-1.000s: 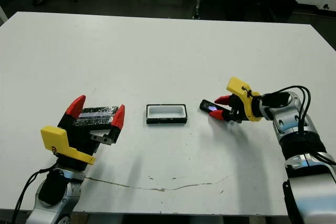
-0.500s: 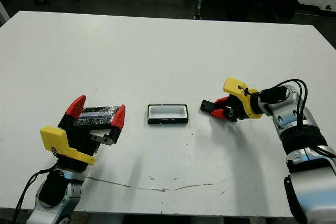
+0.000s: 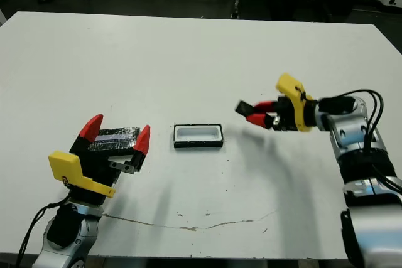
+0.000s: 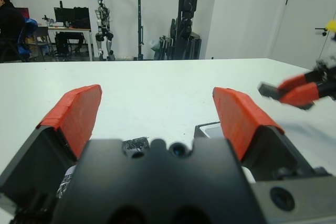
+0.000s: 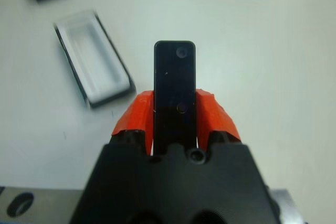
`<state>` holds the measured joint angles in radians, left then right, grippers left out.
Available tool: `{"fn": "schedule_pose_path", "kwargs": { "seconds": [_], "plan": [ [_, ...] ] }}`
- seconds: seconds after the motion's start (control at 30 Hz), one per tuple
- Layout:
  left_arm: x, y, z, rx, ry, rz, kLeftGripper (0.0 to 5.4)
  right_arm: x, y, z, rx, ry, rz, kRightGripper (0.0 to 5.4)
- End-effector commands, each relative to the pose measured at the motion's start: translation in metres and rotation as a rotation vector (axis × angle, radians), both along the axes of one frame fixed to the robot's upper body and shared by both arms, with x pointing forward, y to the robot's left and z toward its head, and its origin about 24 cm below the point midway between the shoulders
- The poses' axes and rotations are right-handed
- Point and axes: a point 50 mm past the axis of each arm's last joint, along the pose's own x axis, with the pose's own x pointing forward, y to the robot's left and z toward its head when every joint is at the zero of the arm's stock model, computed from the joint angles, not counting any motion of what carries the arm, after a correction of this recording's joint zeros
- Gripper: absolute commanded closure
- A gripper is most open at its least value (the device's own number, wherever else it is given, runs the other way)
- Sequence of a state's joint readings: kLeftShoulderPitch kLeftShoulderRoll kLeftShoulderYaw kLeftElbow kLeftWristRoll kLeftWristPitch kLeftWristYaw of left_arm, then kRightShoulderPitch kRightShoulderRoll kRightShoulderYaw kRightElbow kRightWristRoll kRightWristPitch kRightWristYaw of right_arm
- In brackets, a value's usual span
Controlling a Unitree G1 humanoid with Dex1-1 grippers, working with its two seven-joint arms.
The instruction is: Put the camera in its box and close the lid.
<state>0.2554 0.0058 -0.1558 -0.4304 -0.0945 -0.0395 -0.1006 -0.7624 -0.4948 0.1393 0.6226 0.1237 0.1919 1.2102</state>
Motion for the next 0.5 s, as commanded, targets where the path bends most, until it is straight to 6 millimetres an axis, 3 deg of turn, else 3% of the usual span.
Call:
{"fn": "schedule_pose_path", "kwargs": {
  "seconds": [0.03, 0.27, 0.5],
  "plan": [
    [0.000, 0.000, -0.002, 0.005, 0.017, 0.002, 0.00, 0.003, 0.024, 0.015, 0.091, 0.003, 0.052, 3.72],
    [0.001, -0.001, -0.001, 0.014, 0.009, -0.002, 0.00, -0.002, 0.072, 0.011, 0.112, 0.077, 0.158, 3.72],
    [0.001, -0.001, 0.000, 0.008, 0.006, -0.001, 0.00, -0.001, 0.096, -0.008, 0.059, 0.169, 0.227, 3.72]
  ]
}}
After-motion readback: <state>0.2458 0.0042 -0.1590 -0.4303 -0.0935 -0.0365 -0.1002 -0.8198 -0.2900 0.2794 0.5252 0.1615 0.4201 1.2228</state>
